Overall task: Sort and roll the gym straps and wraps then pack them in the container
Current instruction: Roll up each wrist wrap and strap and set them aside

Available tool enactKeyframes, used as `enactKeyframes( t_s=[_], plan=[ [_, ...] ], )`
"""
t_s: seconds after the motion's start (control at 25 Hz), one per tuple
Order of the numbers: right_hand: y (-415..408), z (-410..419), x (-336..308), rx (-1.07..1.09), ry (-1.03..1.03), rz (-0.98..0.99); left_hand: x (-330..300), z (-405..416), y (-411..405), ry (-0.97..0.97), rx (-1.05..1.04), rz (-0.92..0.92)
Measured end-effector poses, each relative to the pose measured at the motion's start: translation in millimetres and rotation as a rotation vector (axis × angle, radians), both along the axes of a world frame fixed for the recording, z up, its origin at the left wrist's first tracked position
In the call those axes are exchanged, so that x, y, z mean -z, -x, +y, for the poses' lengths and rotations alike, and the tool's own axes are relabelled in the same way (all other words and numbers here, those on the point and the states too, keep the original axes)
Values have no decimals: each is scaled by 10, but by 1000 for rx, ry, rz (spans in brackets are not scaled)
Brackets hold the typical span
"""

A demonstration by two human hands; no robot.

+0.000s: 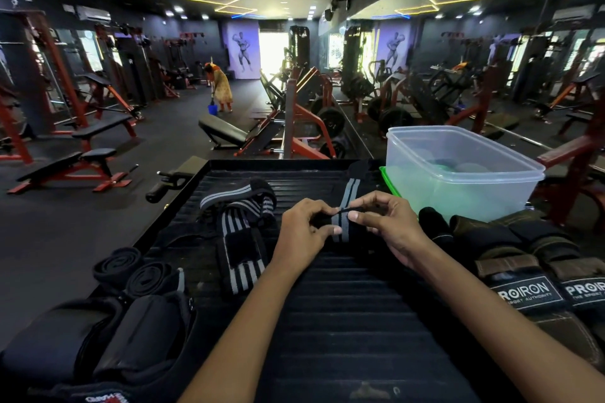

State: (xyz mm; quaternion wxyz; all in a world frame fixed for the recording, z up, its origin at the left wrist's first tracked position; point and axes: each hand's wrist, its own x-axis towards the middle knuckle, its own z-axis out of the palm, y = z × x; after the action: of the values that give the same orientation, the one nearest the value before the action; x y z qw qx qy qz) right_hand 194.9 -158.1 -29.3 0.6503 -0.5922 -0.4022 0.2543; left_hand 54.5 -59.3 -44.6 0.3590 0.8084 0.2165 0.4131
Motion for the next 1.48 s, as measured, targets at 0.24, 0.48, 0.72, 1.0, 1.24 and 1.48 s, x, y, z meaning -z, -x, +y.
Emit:
enactKeyframes(
  t_s=[0.24,0.48,0.72,1.0,1.24,1.48],
  plan=[
    [-105,-30,18,-113,106,-129,66,19,-6,-57,-51,96],
    [-136,-60,-8,-35,152,-401,28,23,-7,19,26,72],
    [-99,-89,-67,-70,89,-392,-47,55,32,198,117,-46],
    [10,-92,-30,-27,58,-755,-81,86,65,543,177,6],
    [-26,-80,6,-18,67,-1050,-59,119,57,491,203,94],
    [-92,-86,-35,45,107,-1015,-30,68,37,18,127,73]
  ],
)
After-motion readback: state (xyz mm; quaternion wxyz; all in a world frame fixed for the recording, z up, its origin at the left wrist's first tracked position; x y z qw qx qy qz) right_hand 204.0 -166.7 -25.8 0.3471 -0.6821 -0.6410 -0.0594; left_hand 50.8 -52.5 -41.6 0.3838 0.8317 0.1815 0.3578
